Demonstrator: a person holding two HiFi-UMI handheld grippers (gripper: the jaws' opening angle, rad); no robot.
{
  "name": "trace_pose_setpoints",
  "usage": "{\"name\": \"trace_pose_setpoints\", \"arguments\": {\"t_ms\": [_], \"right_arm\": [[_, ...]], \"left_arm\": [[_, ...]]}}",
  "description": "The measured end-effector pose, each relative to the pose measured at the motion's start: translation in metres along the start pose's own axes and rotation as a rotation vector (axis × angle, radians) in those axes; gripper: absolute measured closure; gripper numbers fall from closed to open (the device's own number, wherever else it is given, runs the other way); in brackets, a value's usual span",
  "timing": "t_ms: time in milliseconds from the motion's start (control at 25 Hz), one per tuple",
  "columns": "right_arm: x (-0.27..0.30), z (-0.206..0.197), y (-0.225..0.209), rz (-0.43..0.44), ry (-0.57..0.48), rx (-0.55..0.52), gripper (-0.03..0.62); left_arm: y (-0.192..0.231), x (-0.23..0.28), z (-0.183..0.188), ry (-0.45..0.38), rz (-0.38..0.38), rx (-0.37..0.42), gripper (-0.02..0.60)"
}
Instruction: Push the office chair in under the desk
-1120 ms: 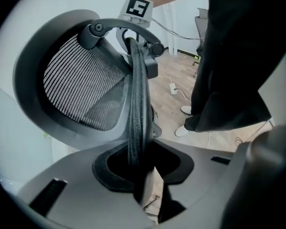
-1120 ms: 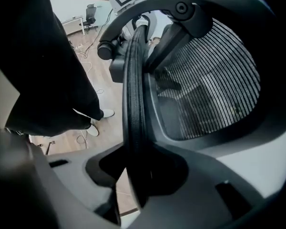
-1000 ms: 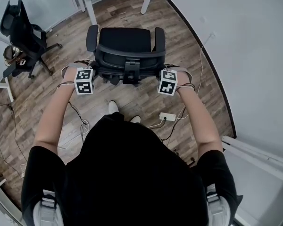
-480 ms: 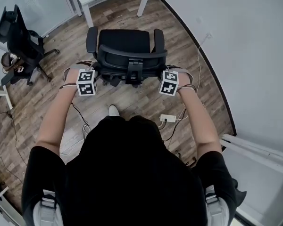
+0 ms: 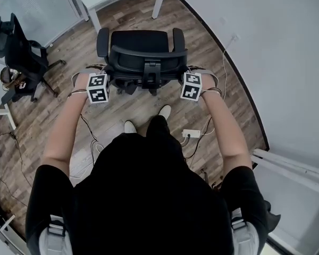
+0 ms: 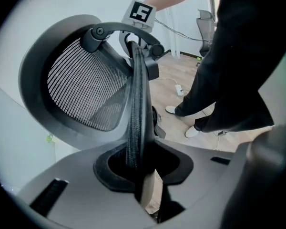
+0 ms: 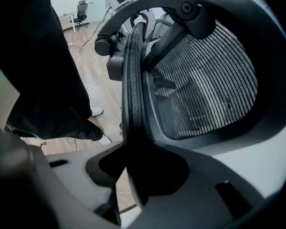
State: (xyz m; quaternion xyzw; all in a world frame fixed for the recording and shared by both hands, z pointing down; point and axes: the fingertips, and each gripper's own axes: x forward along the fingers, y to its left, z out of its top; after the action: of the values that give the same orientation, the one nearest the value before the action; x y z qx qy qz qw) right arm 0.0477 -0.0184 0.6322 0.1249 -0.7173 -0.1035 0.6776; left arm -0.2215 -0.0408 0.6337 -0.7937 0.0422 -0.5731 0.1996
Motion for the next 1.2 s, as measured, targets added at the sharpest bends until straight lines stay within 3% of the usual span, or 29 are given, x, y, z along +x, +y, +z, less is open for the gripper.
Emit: {"name": "trace_pose_setpoints", "arguments": {"t_ms": [360,560,1200], "right_arm": [[0.017,-0.015,-0.031,-0.007,-0.016,-0.036,0.476],[0.022,-0.038,-0.082,0.014,-0.039,-0.060,0.477],[0.054,-0.109,-0.177,-0.005,-0.079,-0.179,0.477]], "left_arm": [[0.026,0.021,0.003,0.028,-0.002,-0.026,0.494],[0.074,0.034,0.017,0.047,-0.020,-0.056,0.492],[0.143,0.083,0.064,0.107,-0.003,-0.171,0.494]]}}
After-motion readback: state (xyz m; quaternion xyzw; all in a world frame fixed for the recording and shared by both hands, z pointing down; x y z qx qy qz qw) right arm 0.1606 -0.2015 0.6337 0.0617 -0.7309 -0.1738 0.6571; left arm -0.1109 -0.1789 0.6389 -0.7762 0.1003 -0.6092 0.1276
